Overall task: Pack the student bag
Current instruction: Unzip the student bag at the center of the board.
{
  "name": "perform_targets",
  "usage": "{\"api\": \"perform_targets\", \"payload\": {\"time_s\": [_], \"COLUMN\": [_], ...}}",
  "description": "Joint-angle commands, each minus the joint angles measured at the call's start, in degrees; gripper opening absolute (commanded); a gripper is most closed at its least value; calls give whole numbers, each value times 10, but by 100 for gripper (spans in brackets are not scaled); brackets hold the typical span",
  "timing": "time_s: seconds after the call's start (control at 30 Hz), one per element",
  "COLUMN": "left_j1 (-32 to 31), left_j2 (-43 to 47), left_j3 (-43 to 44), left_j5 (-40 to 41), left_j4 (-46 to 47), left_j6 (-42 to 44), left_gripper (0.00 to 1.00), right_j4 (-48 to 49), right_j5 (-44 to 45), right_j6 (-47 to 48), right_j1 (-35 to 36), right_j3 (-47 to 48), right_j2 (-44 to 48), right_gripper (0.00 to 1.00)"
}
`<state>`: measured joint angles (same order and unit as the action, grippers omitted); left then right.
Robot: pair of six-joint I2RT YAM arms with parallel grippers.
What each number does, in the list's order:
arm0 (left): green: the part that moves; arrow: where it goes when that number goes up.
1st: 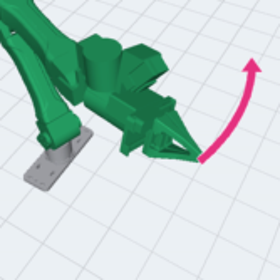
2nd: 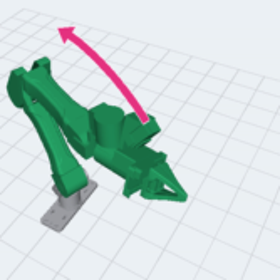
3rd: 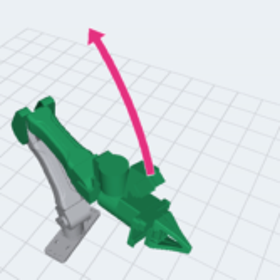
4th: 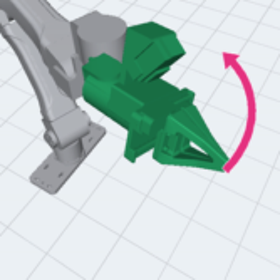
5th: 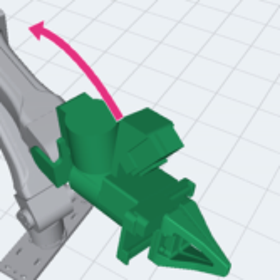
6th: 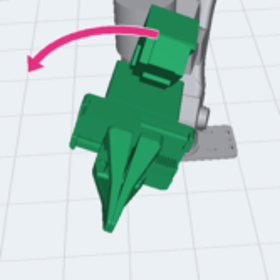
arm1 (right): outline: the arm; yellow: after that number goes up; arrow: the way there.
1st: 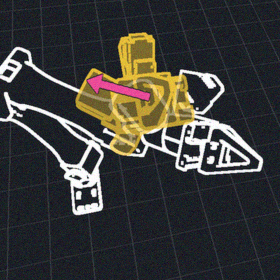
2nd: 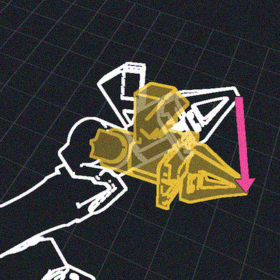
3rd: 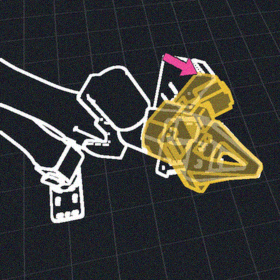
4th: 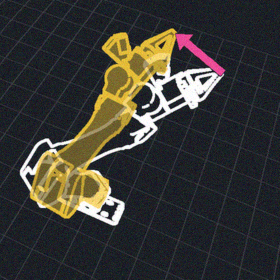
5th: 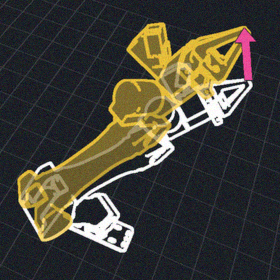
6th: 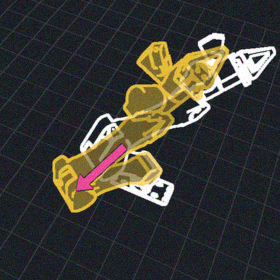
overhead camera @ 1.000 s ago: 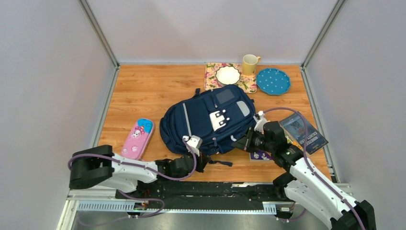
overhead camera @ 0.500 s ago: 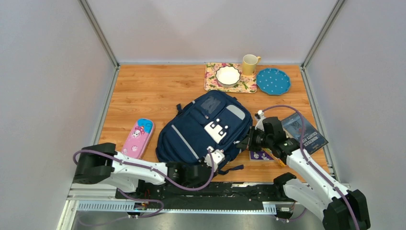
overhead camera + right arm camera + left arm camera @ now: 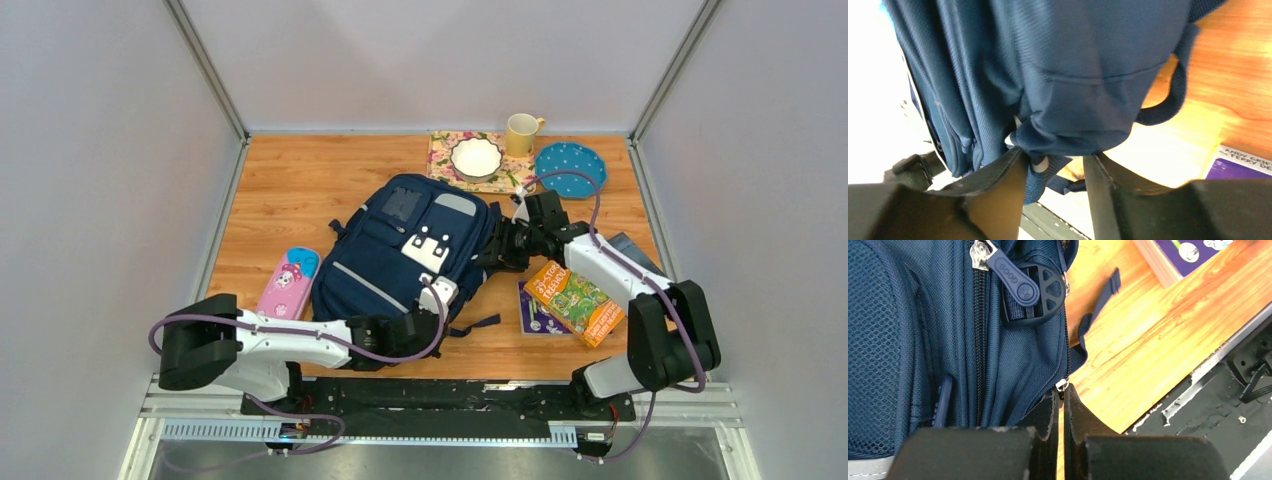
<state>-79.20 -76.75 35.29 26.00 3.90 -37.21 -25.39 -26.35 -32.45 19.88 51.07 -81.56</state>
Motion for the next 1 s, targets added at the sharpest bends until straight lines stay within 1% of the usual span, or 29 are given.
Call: {"api": "perform_targets", "payload": {"time_s": [0.0, 0.03, 0.07, 0.1, 0.13, 0.17, 0.2, 0.23, 0.27, 0.3, 0.33, 0.4, 0.43, 0.57, 0.67, 0.73, 0.77, 0.8, 0.83, 0.87, 0.9, 0.93, 0.97], "left_j1": [13, 16, 18, 18, 19, 19, 20, 20, 20, 20, 20, 20, 20, 20, 20, 21, 21, 21, 21, 21, 21, 21, 21], "left_j2": [8, -1, -8, -13, -22, -24, -27, -27, -27, -26, -24, -20, -16, -12, -7, -3, -3, -4, -6, -7, -8, -7, -6], "left_j3": [0, 3, 14, 20, 30, 35, 38, 42, 47, 49, 50, 48, 45, 50, 45, 42, 45, 48, 53, 56, 58, 58, 57], "left_j5": [-85, -92, -96, -99, -103, -110, -115, -118, -125, -126, -124, -121, -120, -116, -111, -113, -118, -122, -129, -130, -132, -131, -131], "left_j4": [6, 14, 15, 15, 15, 15, 17, 18, 18, 18, 17, 17, 18, 15, 25, 31, 30, 30, 30, 26, 24, 23, 23], "left_j6": [0, 2, 3, 9, 12, 14, 18, 21, 24, 27, 28, 28, 28, 34, 35, 36, 41, 43, 47, 51, 52, 54, 56], "left_gripper": [0, 0, 0, 0, 0, 0, 0, 0, 0, 0, 0, 0, 0, 0, 0, 0, 0, 0, 0, 0, 0, 0, 0], "right_j4": [51, 46, 47, 39, 34, 37, 52, 61, 72, 93, 109, 130, 139, 169, 236, 283, 300, 338, 350, 364, 391, 388, 381], "right_j5": [31, 37, 45, 50, 33, 18, 3, -18, -24, -26, -20, 8, 35, 51, 53, 53, 48, 36, 33, 30, 24, 28, 36], "right_j6": [23, 20, 13, -3, -13, -27, -67, -88, -114, -137, -181, -211, -233, -269, -303, -313, -316, -319, -322, -323, -323, -322, -318], "right_j1": [-34, -34, -34, -34, -34, -33, -30, -18, -9, 1, 29, 59, 81, 96, 98, 102, 102, 102, 101, 102, 102, 101, 98], "right_j3": [14, -24, -48, -67, -100, -119, -138, -159, -188, -203, -214, -236, -242, -262, -291, -300, -300, -299, -292, -288, -285, -273, -269], "right_j2": [6, 51, 80, 108, 160, 186, 212, 254, 271, 285, 310, 328, 326, 294, 276, 244, 230, 198, 183, 169, 143, 135, 130], "right_gripper": [61, 67, 84, 87, 88, 88, 88, 88, 88, 89, 89, 89, 89, 90, 90, 89, 89, 88, 86, 81, 71, 59, 52]}}
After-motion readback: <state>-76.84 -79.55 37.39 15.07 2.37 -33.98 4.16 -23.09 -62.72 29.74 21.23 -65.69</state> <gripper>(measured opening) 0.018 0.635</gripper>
